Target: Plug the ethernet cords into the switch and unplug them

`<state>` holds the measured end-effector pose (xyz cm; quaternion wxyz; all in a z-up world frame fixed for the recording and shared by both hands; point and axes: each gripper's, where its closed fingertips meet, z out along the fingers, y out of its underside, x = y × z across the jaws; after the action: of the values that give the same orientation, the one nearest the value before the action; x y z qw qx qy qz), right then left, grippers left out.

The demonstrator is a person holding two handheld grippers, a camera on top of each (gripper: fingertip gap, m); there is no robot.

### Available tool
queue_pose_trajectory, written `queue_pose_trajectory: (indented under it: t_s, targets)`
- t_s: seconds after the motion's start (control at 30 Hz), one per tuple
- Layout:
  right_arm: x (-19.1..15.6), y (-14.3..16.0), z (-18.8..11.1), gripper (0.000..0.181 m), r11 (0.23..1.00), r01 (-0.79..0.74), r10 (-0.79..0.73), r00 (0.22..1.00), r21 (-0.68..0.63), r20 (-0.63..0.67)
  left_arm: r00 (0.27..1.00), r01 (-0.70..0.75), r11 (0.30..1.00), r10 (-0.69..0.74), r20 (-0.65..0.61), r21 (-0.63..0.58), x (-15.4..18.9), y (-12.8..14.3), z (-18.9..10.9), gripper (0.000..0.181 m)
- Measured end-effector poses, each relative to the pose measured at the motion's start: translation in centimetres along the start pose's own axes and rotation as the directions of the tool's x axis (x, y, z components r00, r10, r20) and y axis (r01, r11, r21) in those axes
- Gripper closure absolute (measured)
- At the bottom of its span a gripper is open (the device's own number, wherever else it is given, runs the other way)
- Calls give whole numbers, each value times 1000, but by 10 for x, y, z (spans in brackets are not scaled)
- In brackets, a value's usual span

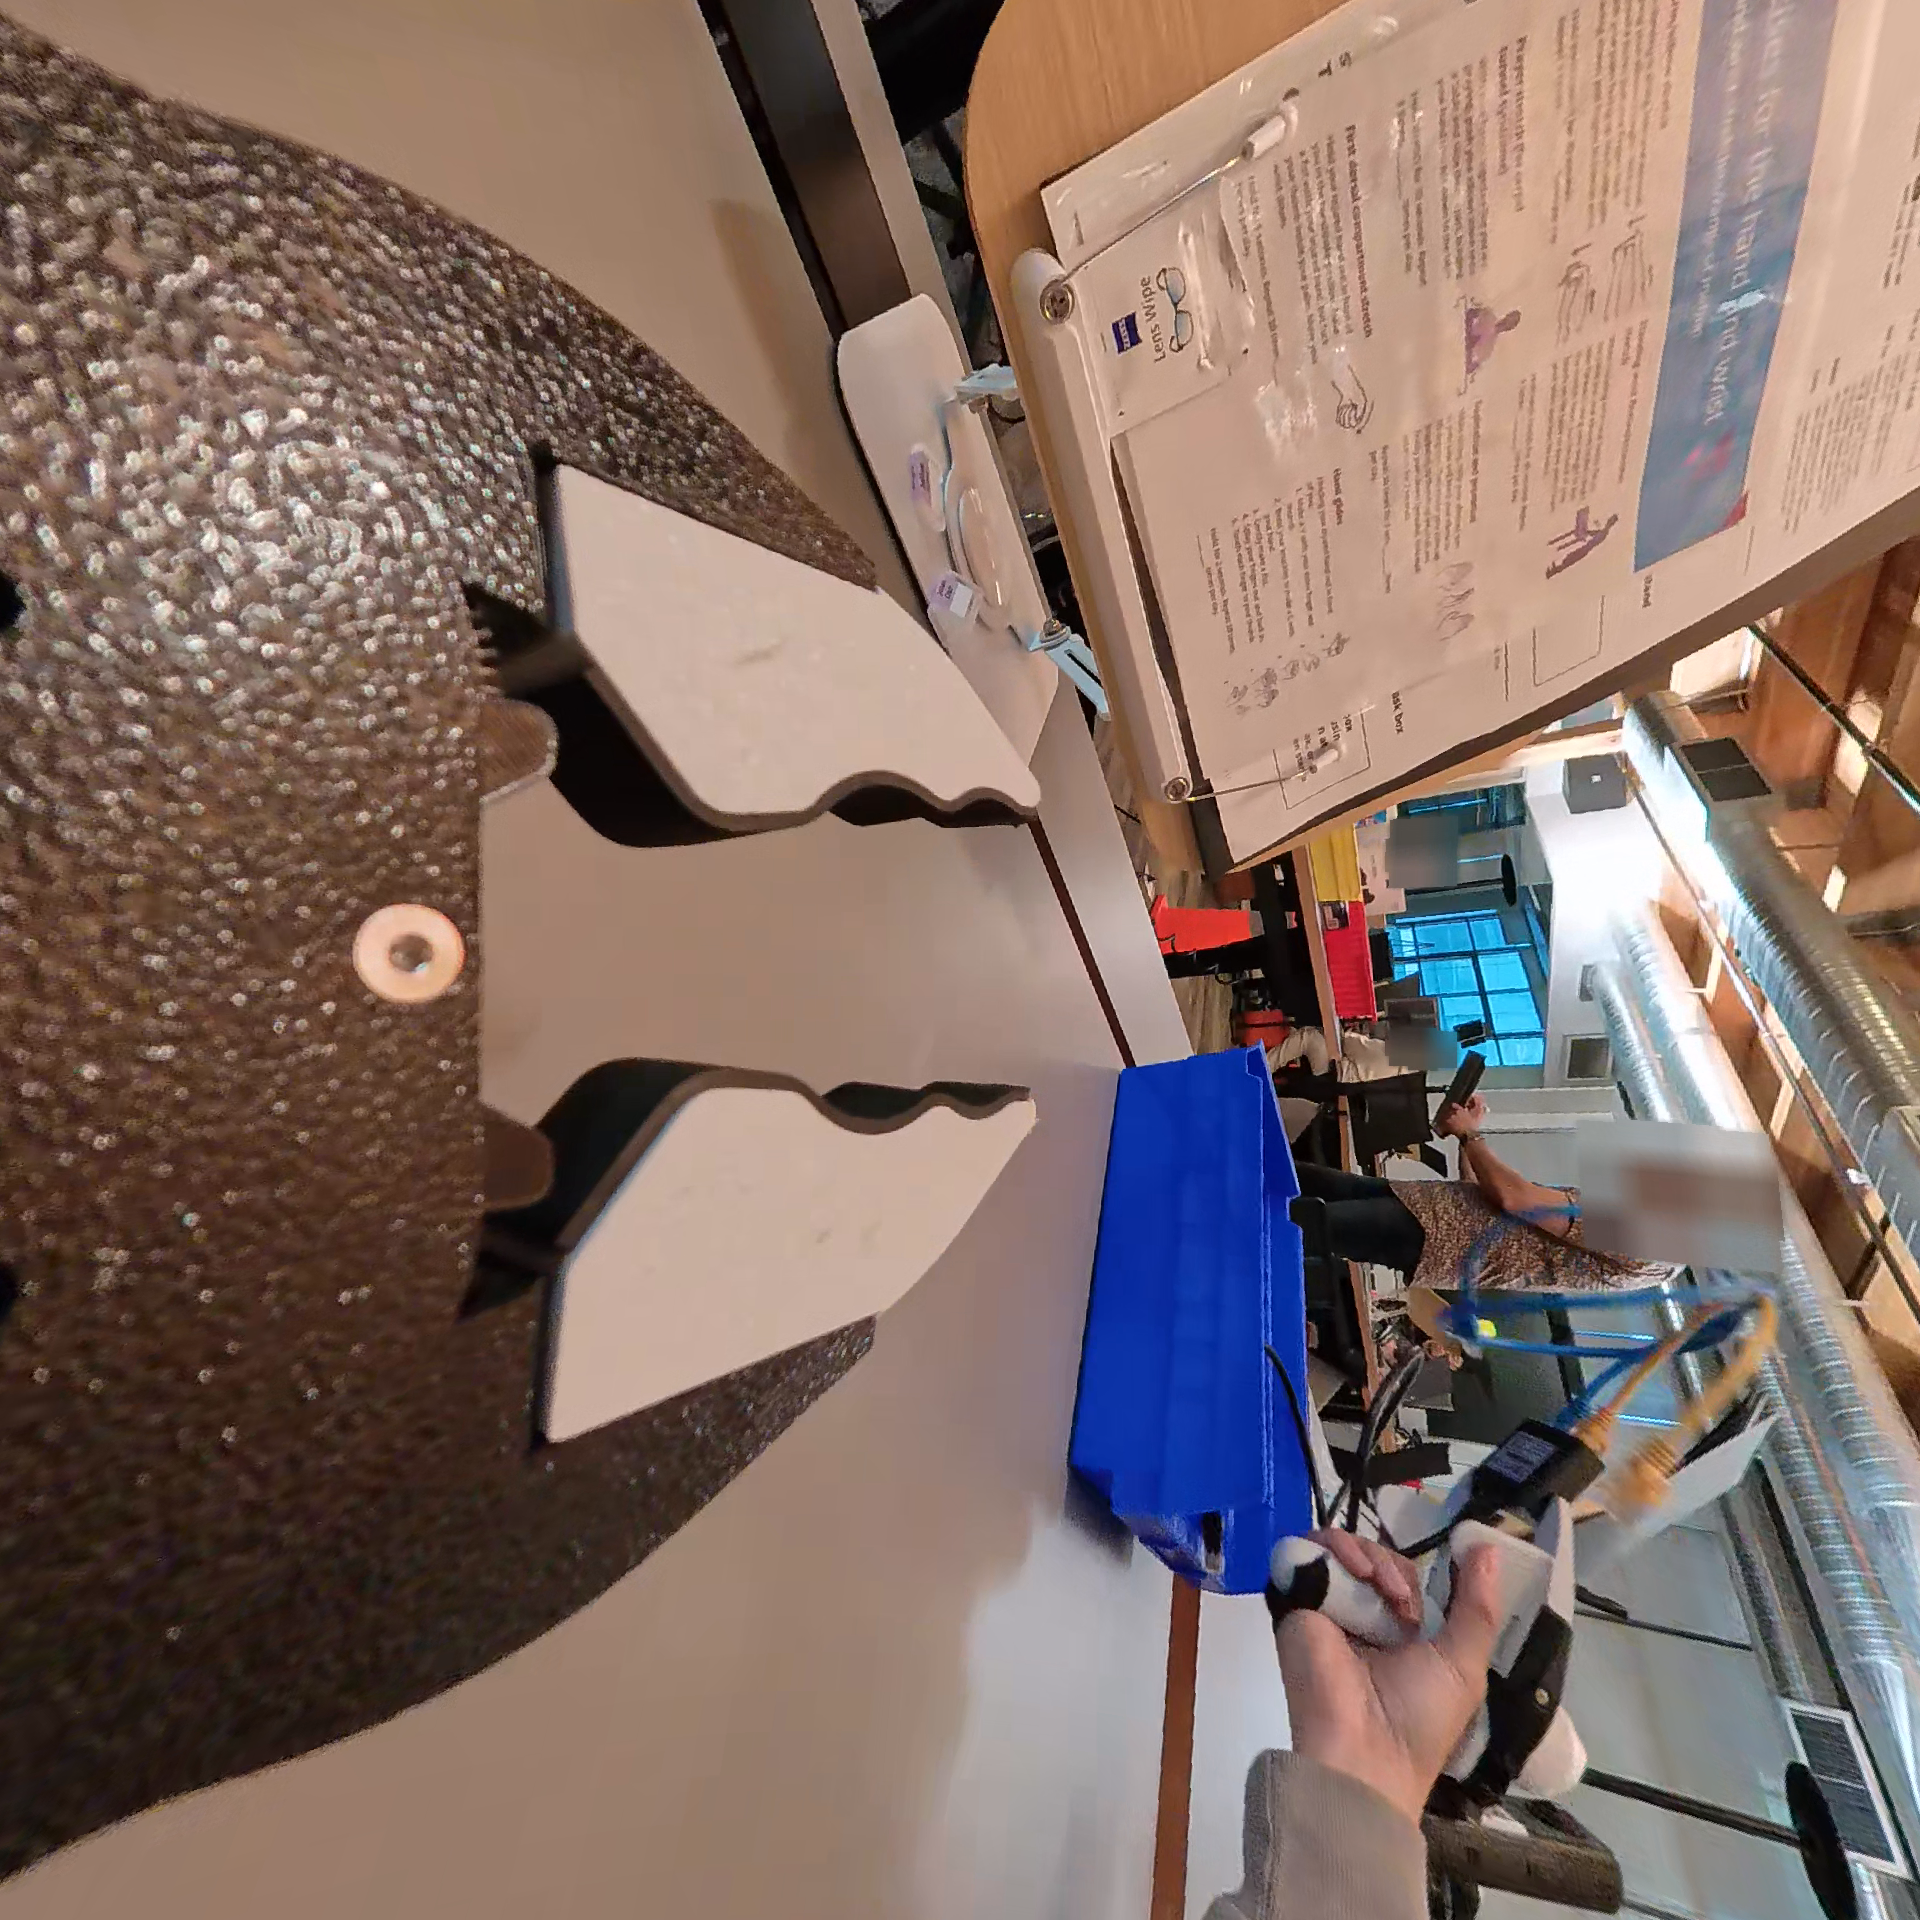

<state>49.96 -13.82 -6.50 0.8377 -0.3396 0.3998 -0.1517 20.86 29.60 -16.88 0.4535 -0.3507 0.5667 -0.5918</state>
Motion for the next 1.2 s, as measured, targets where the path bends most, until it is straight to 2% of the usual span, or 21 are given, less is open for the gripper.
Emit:
queue_pose_trajectory:
  t_s: [0.17,0.27,0.33,0.4,0.47,0.53,0.6,0.7,0.77,0.83,0.93,1.03,1.1,1.17,1.2]
  targets:
    - [1,19,7,125,980,182,-186,981,-74,-50,1000,-11,1000,11,-3,10,1,-1,-1,136]
    - [8,40,5,124,983,132,-141,988,-126,-68,1000,-18,1000,18,-7,10,3,-1,-1,136]
    - [19,57,0,124,959,194,-223,966,-206,-129,1000,-22,1000,22,-9,11,3,-1,-1,136]
    - [20,62,0,124,954,195,-234,959,-230,-157,1000,-20,1000,20,-11,17,3,-2,-2,137]
    - [30,59,-3,125,945,230,-291,916,-232,-277,1000,-11,1000,11,-11,20,2,-2,-2,137]
    - [53,52,-17,125,963,181,-256,841,-199,-477,1000,-4,1000,4,-12,24,2,-3,-2,138]
    - [62,47,-24,124,981,129,-188,826,-146,-532,1000,-1,1000,1,-9,29,1,-3,-3,138]
    - [57,56,-20,124,971,115,-206,850,-210,-485,1000,5,999,-5,-8,35,0,-4,-3,139]
    - [53,64,-19,124,934,179,-313,824,-308,-472,1000,5,999,-5,-9,36,0,-4,-4,139]
    - [54,76,-22,124,859,263,-465,758,-438,-457,1000,0,999,0,-10,33,1,-4,-3,139]
    - [62,103,-31,124,745,273,-598,678,-609,-427,1000,-13,999,13,-6,37,2,-4,-4,140]
    - [59,108,-28,124,645,335,-704,609,-687,-364,1000,-17,999,17,-3,45,2,-5,-5,140]
    - [56,119,-27,125,596,318,-712,634,-737,-302,1000,-20,999,20,-3,49,2,-5,-5,140]
    - [55,120,-27,125,600,305,-695,657,-740,-293,1000,-23,999,24,-6,45,3,-5,-5,140]
    - [54,127,-28,126,601,260,-656,701,-756,-280,1000,-25,999,25,-9,41,3,-4,-4,140]
